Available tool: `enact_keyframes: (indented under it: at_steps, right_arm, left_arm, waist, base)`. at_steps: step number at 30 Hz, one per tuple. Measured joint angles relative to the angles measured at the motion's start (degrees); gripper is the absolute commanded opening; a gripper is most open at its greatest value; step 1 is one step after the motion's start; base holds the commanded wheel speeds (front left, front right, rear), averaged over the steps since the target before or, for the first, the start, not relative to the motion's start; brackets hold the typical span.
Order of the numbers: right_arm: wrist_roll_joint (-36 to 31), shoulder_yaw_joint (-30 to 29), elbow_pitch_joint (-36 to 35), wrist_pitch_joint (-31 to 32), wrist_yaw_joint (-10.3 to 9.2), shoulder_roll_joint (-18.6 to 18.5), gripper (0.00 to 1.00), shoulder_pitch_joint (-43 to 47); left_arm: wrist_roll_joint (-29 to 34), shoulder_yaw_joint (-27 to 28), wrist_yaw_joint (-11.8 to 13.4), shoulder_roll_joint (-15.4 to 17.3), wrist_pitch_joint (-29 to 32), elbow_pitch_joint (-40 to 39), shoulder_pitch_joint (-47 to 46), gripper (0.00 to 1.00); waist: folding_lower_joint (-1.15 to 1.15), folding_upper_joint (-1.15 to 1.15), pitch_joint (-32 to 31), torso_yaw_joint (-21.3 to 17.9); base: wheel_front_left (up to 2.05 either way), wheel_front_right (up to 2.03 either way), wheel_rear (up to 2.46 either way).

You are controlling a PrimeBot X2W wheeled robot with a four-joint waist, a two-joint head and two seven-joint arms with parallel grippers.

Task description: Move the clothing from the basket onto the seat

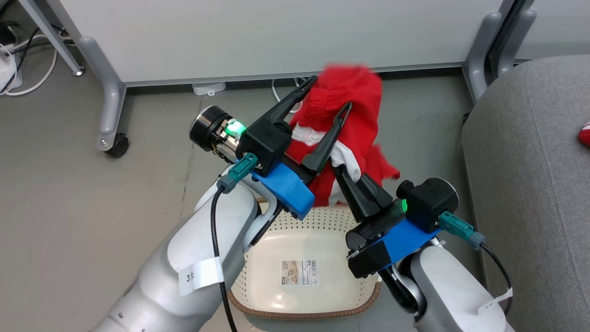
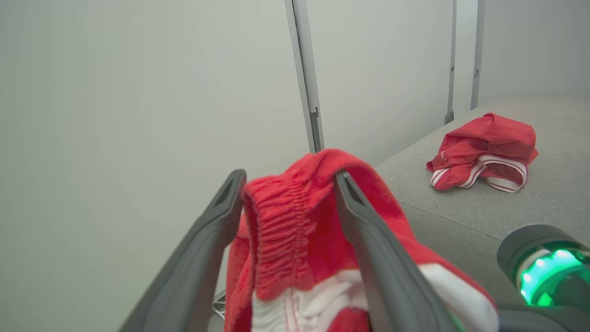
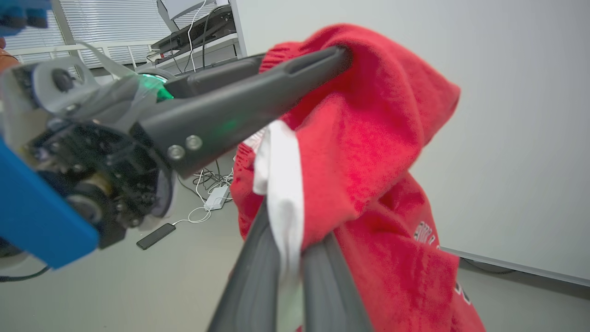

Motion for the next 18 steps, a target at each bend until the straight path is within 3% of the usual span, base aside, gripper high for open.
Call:
enact_keyframes:
  at_steps: [13, 18]
  right_arm:
    - [-0.08, -0.3, -0.31, 0.0, 0.0, 0.0, 0.0, 0.01]
    - [-0.69, -3.05, -0.79, 0.0, 0.0, 0.01, 0.0, -0.12]
  left_arm:
    - [0.59, 0.58, 0.0, -0.04, 0.0, 0.29, 0.08, 1.0]
    - [0.6, 0.77, 0.0, 0.07, 0.0, 0.23, 0.01, 1.0]
  waist:
    - [0.0, 0.0, 0.65, -0.52]
    - [0.0, 0.0, 1.82, -1.21]
  base:
    - [0.0, 0.0, 0.0]
    - [0.0, 0.0, 0.0]
